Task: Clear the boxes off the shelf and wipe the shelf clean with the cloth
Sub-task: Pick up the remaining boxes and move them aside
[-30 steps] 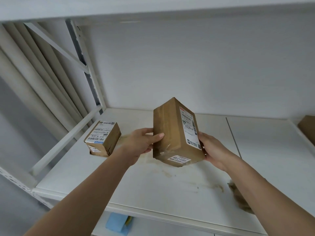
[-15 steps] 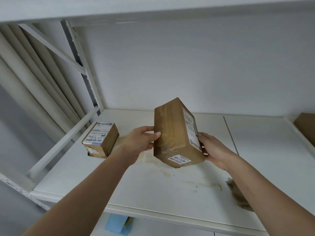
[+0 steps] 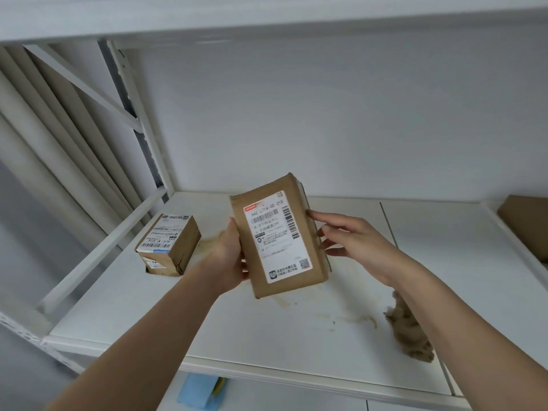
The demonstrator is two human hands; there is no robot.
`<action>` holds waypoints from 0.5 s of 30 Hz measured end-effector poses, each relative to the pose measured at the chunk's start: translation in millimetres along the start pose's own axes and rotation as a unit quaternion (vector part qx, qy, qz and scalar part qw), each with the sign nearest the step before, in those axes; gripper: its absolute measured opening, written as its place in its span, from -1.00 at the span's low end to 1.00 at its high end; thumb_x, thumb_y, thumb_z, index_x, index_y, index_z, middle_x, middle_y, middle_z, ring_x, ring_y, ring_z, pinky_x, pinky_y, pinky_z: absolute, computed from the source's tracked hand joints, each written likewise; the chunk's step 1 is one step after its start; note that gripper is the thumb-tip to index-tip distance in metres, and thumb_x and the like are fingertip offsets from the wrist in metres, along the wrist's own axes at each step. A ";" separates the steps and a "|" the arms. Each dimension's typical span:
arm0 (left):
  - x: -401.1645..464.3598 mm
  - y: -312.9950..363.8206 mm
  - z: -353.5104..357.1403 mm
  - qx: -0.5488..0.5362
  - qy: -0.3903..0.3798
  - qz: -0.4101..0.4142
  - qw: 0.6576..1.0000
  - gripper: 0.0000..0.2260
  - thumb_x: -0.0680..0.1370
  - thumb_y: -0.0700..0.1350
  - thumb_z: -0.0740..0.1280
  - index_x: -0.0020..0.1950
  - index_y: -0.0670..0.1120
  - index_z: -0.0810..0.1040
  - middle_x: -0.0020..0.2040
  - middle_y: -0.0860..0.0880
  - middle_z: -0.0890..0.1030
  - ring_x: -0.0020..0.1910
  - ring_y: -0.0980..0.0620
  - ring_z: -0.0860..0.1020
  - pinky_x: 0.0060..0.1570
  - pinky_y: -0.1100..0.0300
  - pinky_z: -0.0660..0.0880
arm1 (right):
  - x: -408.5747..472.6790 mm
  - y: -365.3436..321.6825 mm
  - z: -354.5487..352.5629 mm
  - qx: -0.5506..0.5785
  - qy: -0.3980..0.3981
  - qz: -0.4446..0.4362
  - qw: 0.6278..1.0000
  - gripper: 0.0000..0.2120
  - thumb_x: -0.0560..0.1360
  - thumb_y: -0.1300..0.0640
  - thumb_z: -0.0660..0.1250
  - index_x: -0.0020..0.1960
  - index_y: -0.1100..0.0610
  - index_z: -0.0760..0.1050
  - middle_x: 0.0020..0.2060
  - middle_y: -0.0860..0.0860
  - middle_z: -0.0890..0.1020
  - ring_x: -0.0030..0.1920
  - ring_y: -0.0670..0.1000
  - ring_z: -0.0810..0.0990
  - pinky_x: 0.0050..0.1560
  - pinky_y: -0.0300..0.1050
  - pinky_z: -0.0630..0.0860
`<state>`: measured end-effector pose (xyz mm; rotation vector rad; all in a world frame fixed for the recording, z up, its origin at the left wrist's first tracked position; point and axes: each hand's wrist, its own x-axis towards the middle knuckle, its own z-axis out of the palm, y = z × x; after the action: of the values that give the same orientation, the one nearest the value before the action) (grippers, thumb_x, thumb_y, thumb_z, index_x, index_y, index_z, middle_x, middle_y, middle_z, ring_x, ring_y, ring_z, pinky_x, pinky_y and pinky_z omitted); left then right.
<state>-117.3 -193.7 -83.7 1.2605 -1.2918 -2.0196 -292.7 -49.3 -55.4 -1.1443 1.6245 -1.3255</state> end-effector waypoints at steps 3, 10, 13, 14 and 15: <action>1.4 -3.8 -2.7 -0.072 -0.028 -0.015 0.997 -0.36 0.59 0.31 -0.19 0.16 0.03 0.61 0.08 -0.09 0.67 0.11 -0.11 0.62 0.21 -0.17 0.45 | -2.9 -3.8 2.5 -0.036 -0.020 -0.026 0.999 -0.56 0.64 0.29 0.15 0.16 -0.23 0.57 -0.12 -0.21 0.65 -0.11 -0.19 0.57 0.03 -0.25 0.53; -2.3 -6.1 -0.4 -0.110 -0.029 -0.027 0.993 -0.41 0.61 0.26 -0.14 -0.06 0.03 0.63 -0.06 -0.07 0.70 -0.04 -0.08 0.66 0.02 -0.08 0.52 | -8.5 -13.2 6.2 -0.040 -0.048 -0.051 0.997 -0.51 0.61 0.34 0.16 0.15 -0.25 0.56 -0.25 -0.16 0.52 -0.20 -0.18 0.43 -0.04 -0.36 0.43; -2.8 -6.4 -0.5 -0.107 -0.030 -0.022 0.994 -0.45 0.61 0.23 -0.11 -0.10 0.02 0.61 -0.09 -0.06 0.69 -0.08 -0.07 0.66 0.00 -0.07 0.54 | -10.5 -13.5 5.5 -0.039 -0.051 -0.054 0.996 -0.55 0.62 0.29 0.20 0.16 -0.27 0.57 -0.18 -0.07 0.51 -0.15 -0.10 0.43 0.01 -0.28 0.45; -3.0 -6.3 -0.4 -0.108 -0.029 -0.020 0.994 -0.46 0.61 0.23 -0.11 -0.09 0.02 0.61 -0.09 -0.06 0.68 -0.08 -0.07 0.66 0.00 -0.06 0.54 | -10.6 -12.9 4.9 -0.040 -0.052 -0.053 0.996 -0.56 0.62 0.26 0.21 0.16 -0.28 0.57 -0.17 -0.06 0.51 -0.14 -0.09 0.43 0.04 -0.25 0.46; -3.1 -6.3 -0.4 -0.110 -0.026 -0.018 0.993 -0.45 0.61 0.23 -0.12 -0.06 0.01 0.61 -0.06 -0.06 0.68 -0.06 -0.08 0.66 0.02 -0.07 0.53 | -10.7 -12.4 4.4 -0.043 -0.053 -0.051 0.996 -0.57 0.62 0.24 0.21 0.15 -0.31 0.58 -0.16 -0.06 0.51 -0.14 -0.08 0.42 0.06 -0.21 0.46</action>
<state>-114.7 -188.6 -87.7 1.1445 -1.0417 -2.1651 -282.8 -41.5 -44.1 -1.3436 1.5772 -1.2454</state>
